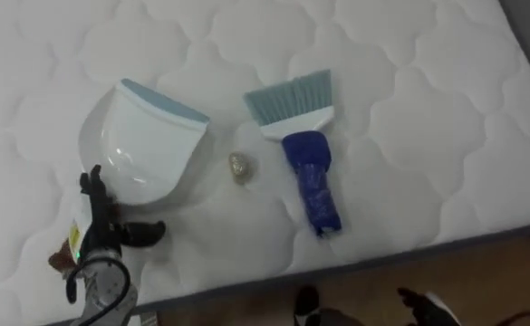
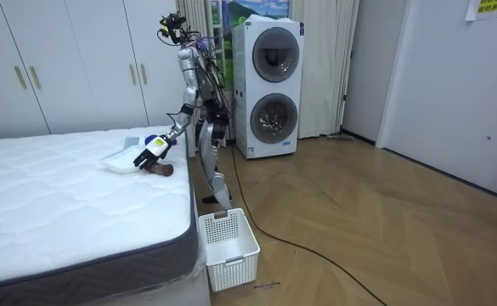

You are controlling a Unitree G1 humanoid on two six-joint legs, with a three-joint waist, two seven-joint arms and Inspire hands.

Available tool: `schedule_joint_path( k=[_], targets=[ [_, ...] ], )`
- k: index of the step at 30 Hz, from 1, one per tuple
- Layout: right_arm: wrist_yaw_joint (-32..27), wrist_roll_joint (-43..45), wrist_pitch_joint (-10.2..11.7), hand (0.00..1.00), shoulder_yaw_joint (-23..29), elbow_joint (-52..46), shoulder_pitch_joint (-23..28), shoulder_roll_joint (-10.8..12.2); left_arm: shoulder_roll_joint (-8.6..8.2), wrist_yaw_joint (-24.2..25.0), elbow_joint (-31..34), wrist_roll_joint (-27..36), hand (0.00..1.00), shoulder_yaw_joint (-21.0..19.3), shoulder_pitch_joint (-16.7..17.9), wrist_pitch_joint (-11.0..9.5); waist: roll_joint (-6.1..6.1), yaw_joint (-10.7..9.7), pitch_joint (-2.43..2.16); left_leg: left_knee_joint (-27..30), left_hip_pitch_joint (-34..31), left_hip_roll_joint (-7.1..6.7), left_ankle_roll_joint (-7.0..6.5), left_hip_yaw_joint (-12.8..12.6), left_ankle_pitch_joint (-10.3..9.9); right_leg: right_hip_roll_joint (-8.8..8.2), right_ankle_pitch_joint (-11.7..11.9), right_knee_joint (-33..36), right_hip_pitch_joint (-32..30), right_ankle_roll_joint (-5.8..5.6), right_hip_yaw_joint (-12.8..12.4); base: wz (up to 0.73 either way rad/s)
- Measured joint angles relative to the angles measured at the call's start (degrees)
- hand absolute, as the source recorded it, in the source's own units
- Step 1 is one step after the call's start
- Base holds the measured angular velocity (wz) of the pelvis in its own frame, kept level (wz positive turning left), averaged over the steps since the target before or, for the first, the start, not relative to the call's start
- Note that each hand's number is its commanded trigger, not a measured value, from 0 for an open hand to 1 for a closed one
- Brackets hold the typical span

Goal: Clean bed

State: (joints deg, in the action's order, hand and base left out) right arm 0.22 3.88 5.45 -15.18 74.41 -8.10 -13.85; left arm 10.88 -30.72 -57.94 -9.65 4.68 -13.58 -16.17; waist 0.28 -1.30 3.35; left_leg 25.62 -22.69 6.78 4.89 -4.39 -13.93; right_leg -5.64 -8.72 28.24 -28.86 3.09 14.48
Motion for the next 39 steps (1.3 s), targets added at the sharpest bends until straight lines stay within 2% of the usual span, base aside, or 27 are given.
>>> schedule_joint_path(
  k=[3,6,8,10,15,21,24,34,39],
  targets=[
    [0.29,-4.35,-0.01,0.00,-0.07,-0.02,0.11,-0.44,0.00,-0.14,-0.28,-0.12,0.00,0.02,-0.39,0.01,-0.03,0.14,0.02,1.19,-0.42,-0.21,-0.58,-1.16,-0.03,-0.13,-0.38,-0.57,0.61,-0.04,0.88,0.11],
    [0.32,-7.12,-0.01,0.00,-0.45,-0.09,0.75,-0.59,0.05,-0.98,-0.50,-0.13,0.00,0.01,-0.39,0.13,-0.04,0.26,-0.04,2.11,-0.61,-0.29,-1.36,-2.18,-0.36,-0.33,-0.55,-0.24,0.74,-0.89,0.04,0.06],
    [0.34,-7.90,0.00,0.00,-0.45,-0.09,0.91,-0.67,0.49,-3.21,-0.45,-0.18,0.00,-0.06,-0.32,0.13,0.08,0.62,-0.11,2.50,-0.72,-0.47,-1.64,-2.56,-0.54,-0.60,-0.29,0.06,0.67,-1.34,-0.20,-0.06],
    [0.39,-8.21,0.02,0.00,-0.45,-0.09,1.05,-0.70,1.25,-5.16,-0.38,-0.20,0.00,-0.07,-0.32,0.11,0.10,0.41,-0.16,3.19,-0.98,-0.48,-1.74,-2.55,-0.62,-0.85,-0.30,0.64,0.61,-1.30,0.03,0.00],
    [0.58,-10.12,0.05,0.00,-1.73,-0.02,1.31,-1.23,2.30,-9.46,-0.14,-0.20,0.00,0.04,-0.32,-0.19,0.55,0.24,-0.83,3.39,-1.02,-0.52,-1.76,-2.56,-0.60,-1.18,0.17,0.82,0.67,-0.56,0.59,0.00],
    [1.24,-11.15,0.11,0.00,-2.09,0.86,1.16,-1.28,2.92,-11.87,1.49,-0.22,0.00,0.08,-0.16,-0.37,0.52,0.18,-0.91,3.59,-0.94,-0.55,-1.80,-2.48,-0.62,-1.38,-0.14,1.40,0.66,-0.54,0.78,0.03],
    [1.19,-11.16,0.11,0.00,-2.38,0.99,1.07,-1.33,3.03,-13.63,2.27,-2.37,0.00,0.46,-0.15,-0.37,0.55,0.19,-0.93,3.61,-1.04,-0.54,-1.81,-2.45,-0.61,-1.42,-0.18,1.55,0.68,-0.56,0.98,0.01],
    [2.24,-12.19,-0.03,0.00,-2.89,1.95,0.64,-1.38,3.01,-13.70,2.81,-4.17,0.00,2.48,0.00,-0.36,0.24,-0.05,-1.10,3.75,-0.86,-0.73,-1.88,-2.46,-0.66,-1.91,-0.66,1.98,0.62,-0.57,1.20,0.00],
    [2.47,-14.06,-0.05,0.00,-5.83,1.89,0.22,-1.85,3.01,-12.19,2.56,-1.89,0.00,4.12,-0.04,-0.38,0.16,0.02,-1.06,4.29,-1.05,-0.71,-1.99,-2.60,-0.75,-2.12,-0.75,2.55,0.55,-0.54,1.25,0.00]
  ],
)
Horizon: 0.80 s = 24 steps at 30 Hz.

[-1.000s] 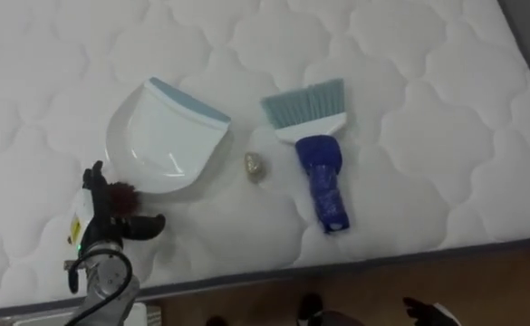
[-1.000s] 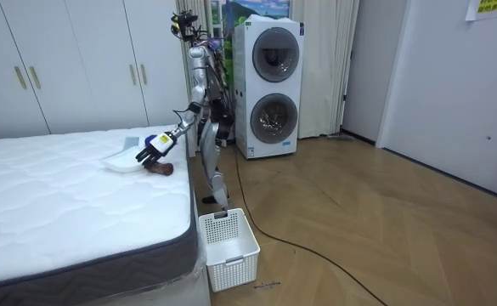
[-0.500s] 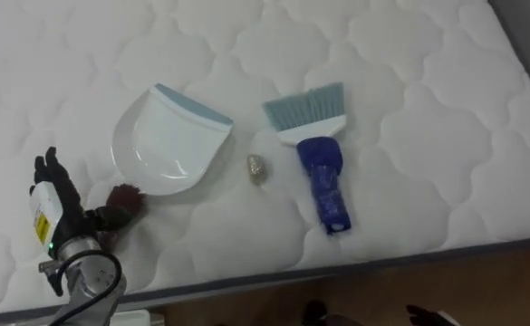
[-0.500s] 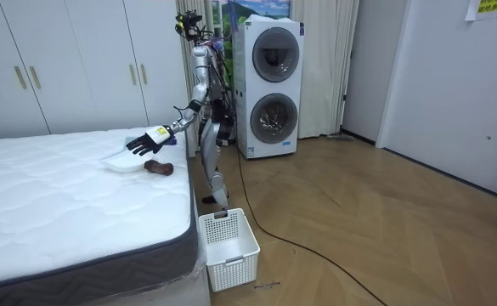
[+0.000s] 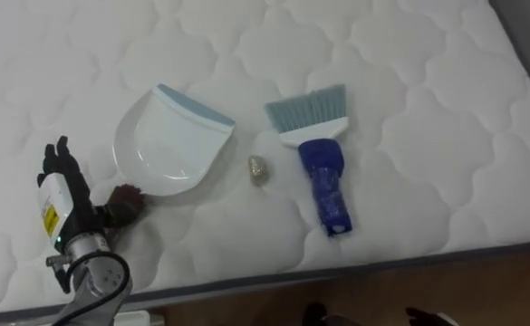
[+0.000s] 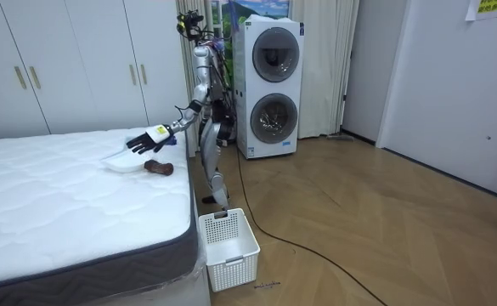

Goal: Clean bed

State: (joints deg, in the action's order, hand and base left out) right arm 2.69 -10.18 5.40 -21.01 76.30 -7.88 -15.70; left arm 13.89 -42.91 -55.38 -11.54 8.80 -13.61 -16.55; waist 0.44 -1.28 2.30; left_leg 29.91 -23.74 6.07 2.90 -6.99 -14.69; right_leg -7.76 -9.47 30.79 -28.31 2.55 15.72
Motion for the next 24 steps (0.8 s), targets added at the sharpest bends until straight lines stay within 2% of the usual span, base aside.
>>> schedule_joint_path(
  k=[6,11,15,20,24],
  targets=[
    [-0.06,-0.87,0.01,0.00,-1.51,-0.25,-0.18,-0.28,0.00,3.53,-2.37,3.31,0.00,1.36,-0.06,0.05,-0.09,-0.08,0.07,1.07,-1.77,0.16,-0.31,0.00,-0.22,-0.07,0.04,0.08,-0.89,-0.03,0.24,0.01],
    [-0.05,-0.96,0.04,0.00,-1.98,-0.26,-0.12,-0.26,-0.01,6.01,-7.57,4.49,0.00,1.70,-0.06,0.39,-0.19,-0.05,0.13,1.45,-2.20,0.23,-0.51,-0.04,-0.66,-0.09,0.01,0.16,-1.08,-0.30,0.29,0.00],
    [-0.05,-0.94,0.03,0.00,-1.99,-0.38,-0.27,-0.27,-0.01,7.01,-8.10,5.42,0.00,1.57,-0.08,0.55,-0.44,-0.01,0.18,2.55,-4.14,0.27,-0.62,-0.08,-0.91,-0.17,-0.04,1.18,-3.05,-0.38,0.18,0.00],
    [-0.45,-0.95,0.05,0.00,-2.57,-1.09,-0.40,-0.29,-0.41,7.75,-9.06,7.77,0.00,1.56,-0.41,1.38,-0.80,-0.05,0.31,5.09,-6.60,0.39,-0.87,-0.05,-2.18,-0.28,-0.81,2.93,-5.31,-0.68,-0.36,0.00],
    [-0.70,-0.95,0.05,0.00,-2.49,-1.62,-0.33,-0.23,-0.24,7.78,-9.06,9.88,0.00,1.40,-1.21,1.41,-1.43,-0.09,0.56,5.83,-7.98,0.33,-0.95,-0.21,-2.39,-0.35,-0.98,3.63,-6.92,-0.77,-0.85,0.00]
  ],
)
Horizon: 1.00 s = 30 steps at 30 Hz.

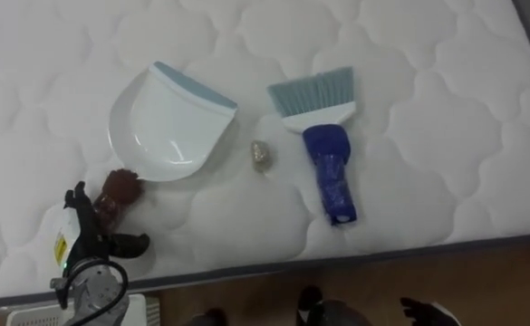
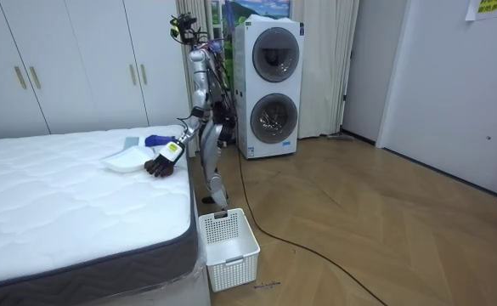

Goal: Clean bed

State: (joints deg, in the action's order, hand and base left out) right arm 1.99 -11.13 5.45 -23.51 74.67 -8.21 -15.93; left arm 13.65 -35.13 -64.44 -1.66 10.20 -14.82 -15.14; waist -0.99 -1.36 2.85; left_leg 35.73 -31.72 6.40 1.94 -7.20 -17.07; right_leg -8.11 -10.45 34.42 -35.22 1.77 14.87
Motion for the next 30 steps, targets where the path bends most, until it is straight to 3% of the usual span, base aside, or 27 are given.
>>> schedule_joint_path(
  k=[15,23,25,30],
  targets=[
    [-2.17,-0.91,-0.15,0.00,-2.25,-1.35,0.51,0.06,2.89,-0.13,-2.14,2.08,0.00,0.04,-5.37,1.32,-0.36,-1.46,0.17,7.93,-7.52,1.06,-0.68,-0.53,-2.49,-0.83,-1.48,6.39,-7.02,0.31,-0.65,-0.01],
    [-3.79,-1.78,-0.08,0.00,-2.37,-1.69,1.09,0.09,3.43,-2.03,-1.39,0.87,0.00,0.07,-7.97,1.30,0.60,-1.98,0.75,12.14,-12.88,2.15,-0.59,-0.27,-2.71,-1.14,-2.20,10.05,-11.52,1.11,-0.29,0.05],
    [-3.89,-1.90,-0.05,0.00,-2.39,-1.69,1.01,0.11,3.55,-2.67,-1.17,0.73,0.00,0.13,-8.44,1.27,0.75,-2.59,0.84,13.17,-14.10,1.96,-0.54,0.18,-2.73,-1.79,-2.66,11.46,-12.60,1.49,0.20,0.14],
    [-3.71,-2.14,-0.05,0.00,-2.45,-1.36,0.88,0.04,4.65,-4.70,-1.15,-0.33,0.00,1.60,-8.69,0.97,0.80,-3.45,0.87,14.43,-15.46,2.45,0.10,0.57,-2.82,-1.52,-2.89,12.40,-13.82,1.48,0.28,-0.02]
  ],
)
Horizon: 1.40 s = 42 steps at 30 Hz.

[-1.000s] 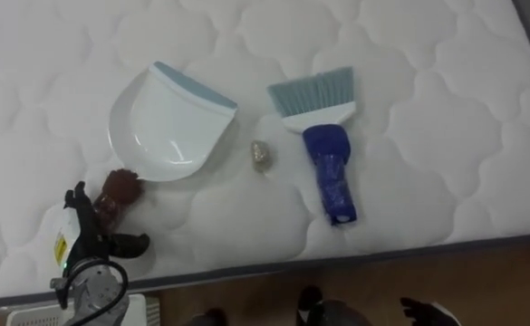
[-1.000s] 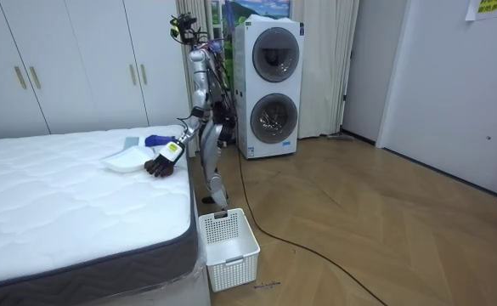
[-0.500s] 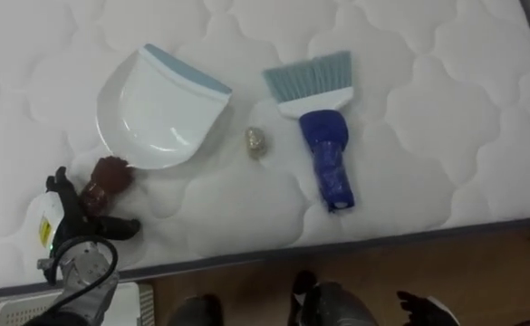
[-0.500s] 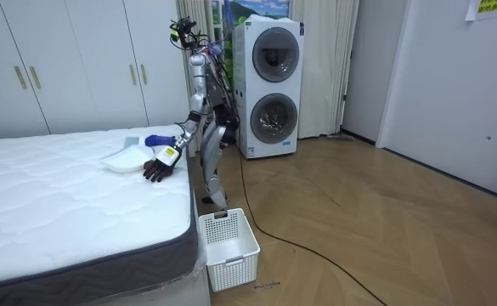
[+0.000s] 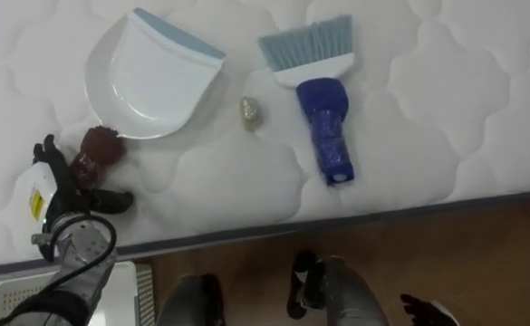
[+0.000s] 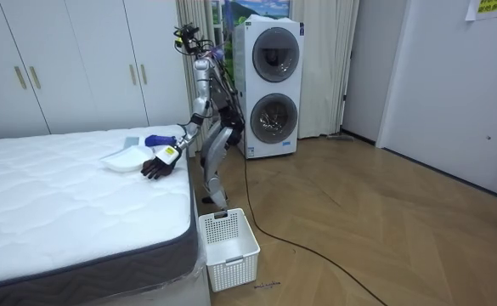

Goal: Clean bed

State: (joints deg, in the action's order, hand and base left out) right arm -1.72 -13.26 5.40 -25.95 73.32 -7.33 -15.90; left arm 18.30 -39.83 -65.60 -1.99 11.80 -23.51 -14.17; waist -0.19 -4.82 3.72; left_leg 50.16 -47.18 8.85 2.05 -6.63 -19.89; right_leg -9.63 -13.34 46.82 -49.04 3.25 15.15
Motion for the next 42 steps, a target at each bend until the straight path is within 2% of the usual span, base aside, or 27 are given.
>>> schedule_joint_path(
  k=[1,4,5,6,7,8,10,13,18,22,26,32,42],
  targets=[
    [0.09,-0.20,-0.01,0.00,-0.33,0.00,-0.01,-0.02,0.69,0.00,0.00,0.02,0.00,0.65,-0.31,0.00,0.17,-0.05,0.12,0.62,-0.49,0.59,0.02,0.04,0.00,0.25,0.15,0.03,-0.18,0.17,0.12,-0.06],
    [1.29,-0.27,-0.26,0.00,-0.39,0.06,0.00,-0.05,1.28,0.23,-0.03,0.04,0.00,1.92,-1.47,0.01,0.33,-0.38,0.23,0.81,-1.60,0.70,0.06,0.13,0.03,0.09,0.53,0.07,-0.98,0.67,0.70,0.06],
    [1.81,-0.20,-0.36,0.00,-0.37,0.02,-0.02,-0.04,1.29,0.47,-0.03,0.03,0.47,1.99,-1.81,0.01,0.48,-0.43,0.32,0.88,-1.89,0.81,0.06,0.01,0.04,0.07,0.67,0.08,-1.16,0.67,0.69,0.11],
    [1.98,-0.17,-0.34,0.00,-0.36,0.01,-0.06,-0.05,1.30,0.59,-0.03,0.03,0.61,2.00,-1.89,0.00,0.61,-0.55,0.40,0.94,-2.06,0.86,0.05,-0.04,0.04,0.05,0.69,0.10,-1.22,0.66,0.70,0.09],
    [2.07,-0.14,-0.34,0.00,-0.35,0.01,-0.22,-0.05,1.35,0.79,-0.02,0.04,0.93,2.02,-2.04,0.00,0.85,-0.74,0.55,1.09,-2.27,0.94,0.03,-0.22,0.05,-0.05,0.70,0.22,-1.40,0.69,0.68,0.05],
    [2.13,-0.14,-0.39,0.00,-0.35,0.02,-0.44,-0.05,1.49,1.36,-0.03,0.04,1.00,2.02,-2.05,0.01,0.95,-0.99,0.62,1.31,-2.34,0.95,-0.02,-0.42,0.08,-0.24,0.71,0.51,-1.51,0.69,0.62,0.04],
    [2.19,-0.09,-0.43,0.00,-0.34,0.03,-0.44,-0.05,1.87,2.65,-0.06,0.05,1.00,2.38,-2.06,0.05,0.98,-1.16,0.63,1.78,-2.23,1.59,-0.04,-1.28,0.07,-0.30,0.65,0.92,-1.53,0.59,0.46,0.00],
    [2.52,0.05,-0.55,0.00,-0.33,-0.02,-0.46,-0.05,2.05,4.63,-0.52,0.00,1.00,3.82,-2.07,0.12,0.96,-1.17,0.64,2.00,-2.35,1.69,-0.14,-1.47,0.02,-0.22,0.76,0.93,-1.70,0.53,0.26,-0.02],
    [4.20,0.07,-1.26,0.00,-0.33,-2.19,-0.17,-0.17,4.65,7.49,-0.86,-0.85,1.00,5.42,-2.46,0.95,0.97,-1.21,0.64,2.08,-2.09,1.45,-0.31,-1.63,-0.06,-0.33,0.89,1.14,-1.76,0.52,-0.09,-0.02],
    [4.37,-0.21,-1.10,0.00,-0.33,-2.24,-0.74,-0.45,4.93,9.64,-2.52,-0.80,1.00,6.83,-4.42,3.34,0.90,-1.46,0.65,1.59,-0.77,1.31,-0.53,-2.54,0.07,-0.61,1.05,1.21,-1.10,0.24,-0.61,-0.01],
    [4.29,-0.33,-1.02,0.00,-0.32,-2.19,-1.83,-0.53,6.39,11.67,-2.62,-0.79,1.00,7.65,-5.30,5.61,0.91,-2.98,0.66,1.29,-0.43,0.91,-0.66,-2.57,0.12,-0.99,1.01,1.13,-0.77,0.19,-0.54,0.02],
    [4.26,-0.95,-1.18,0.00,-0.33,-2.23,-1.51,-0.97,6.52,14.32,-2.64,-0.85,1.00,9.52,-6.04,7.46,1.03,-3.27,0.67,0.80,0.92,0.29,-0.93,-3.00,0.24,-1.95,0.96,0.95,0.58,-0.58,-0.11,0.01],
    [3.57,-2.19,-1.20,0.00,-0.39,-2.36,-1.26,-1.14,5.80,15.73,-2.90,-0.84,1.00,8.96,-6.05,8.02,1.09,-2.82,0.65,-0.30,2.19,0.01,-1.58,-4.00,0.03,-2.14,1.10,0.05,1.28,-1.02,-0.66,-0.01]
  ],
)
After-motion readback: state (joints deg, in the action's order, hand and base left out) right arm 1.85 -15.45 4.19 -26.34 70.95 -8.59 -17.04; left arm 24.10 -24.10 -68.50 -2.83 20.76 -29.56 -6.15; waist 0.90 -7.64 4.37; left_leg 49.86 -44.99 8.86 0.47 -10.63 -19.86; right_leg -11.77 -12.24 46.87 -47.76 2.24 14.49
